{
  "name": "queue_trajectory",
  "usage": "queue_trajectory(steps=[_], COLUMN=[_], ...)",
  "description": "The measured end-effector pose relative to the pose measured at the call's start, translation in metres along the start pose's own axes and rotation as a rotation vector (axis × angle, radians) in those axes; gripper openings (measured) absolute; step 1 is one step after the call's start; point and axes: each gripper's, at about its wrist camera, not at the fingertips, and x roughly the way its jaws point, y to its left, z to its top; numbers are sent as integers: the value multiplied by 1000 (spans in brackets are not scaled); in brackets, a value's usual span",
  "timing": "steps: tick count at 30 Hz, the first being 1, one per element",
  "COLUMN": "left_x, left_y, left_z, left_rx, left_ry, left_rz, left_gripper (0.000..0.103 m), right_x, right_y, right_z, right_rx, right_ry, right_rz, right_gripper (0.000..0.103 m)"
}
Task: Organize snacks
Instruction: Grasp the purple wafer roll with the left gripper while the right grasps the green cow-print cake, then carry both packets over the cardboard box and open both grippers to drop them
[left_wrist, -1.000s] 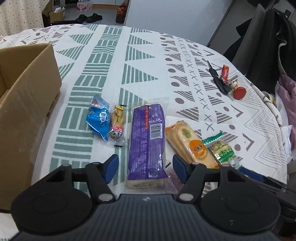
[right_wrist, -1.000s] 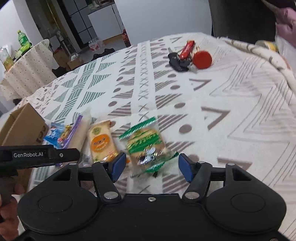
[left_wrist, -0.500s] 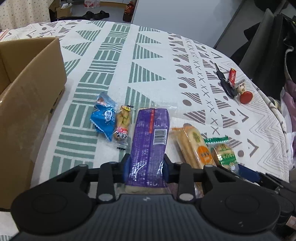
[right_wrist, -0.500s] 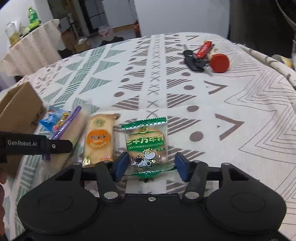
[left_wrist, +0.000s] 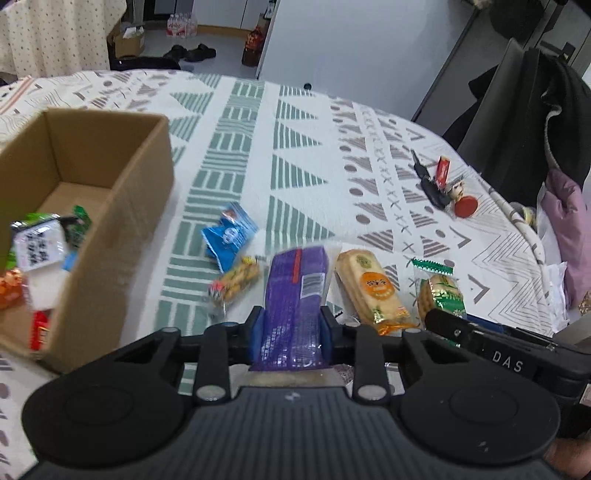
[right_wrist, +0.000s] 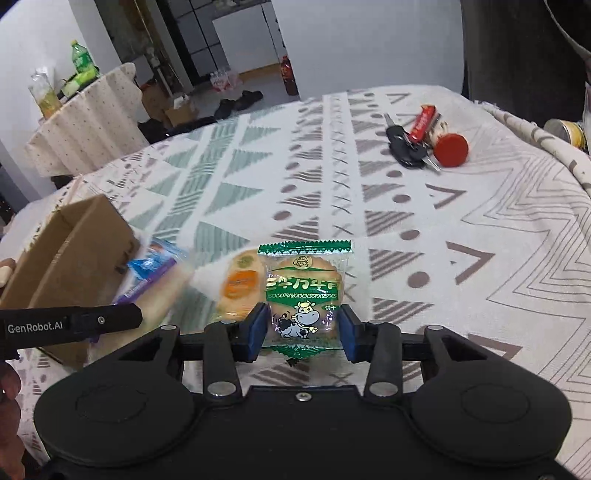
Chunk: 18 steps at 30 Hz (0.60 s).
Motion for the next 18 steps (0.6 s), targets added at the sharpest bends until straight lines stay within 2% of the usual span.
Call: queue_trajectory(steps=[1, 2, 3, 7, 10, 12, 15, 16, 17, 18], left_x=[-5, -10, -14, -27, -27, -24, -17, -13, -11, -9], left_y=[1, 3, 4, 6, 8, 10, 7, 6, 5, 5], left_z=[1, 1, 1, 1, -3, -6, -10, -12, -14, -16], left_rx=[1, 1, -2, 2, -9, -28, -23, -20, -20, -25], left_ry=[-6, -11, -12, -30, -7, 14, 51, 63, 71, 75], left_rz=[-5, -13, -25, -37, -52, -66, -48, -38, -27, -15], left_gripper=[19, 6, 2, 1, 1, 5, 9, 18, 33, 40], right_x=[-3, -6, -9, -17, -21, -23, -23, -23, -23, -23], right_y=[5, 10, 14, 30, 34, 35, 34, 33, 32, 32], right_z=[0, 1, 2, 3, 3, 1, -4, -5, -6, -7], right_rx=[-3, -9, -14, -42, -44, -47, -41, -35, -31, -28], right_ry=[-6, -13, -20, -34, -34, -30, -9, -2, 4, 9], right_rz=[10, 19, 29, 47, 53, 53, 41, 41, 41, 39], right_gripper=[40, 40, 40, 40, 40, 40, 40, 40, 40, 40])
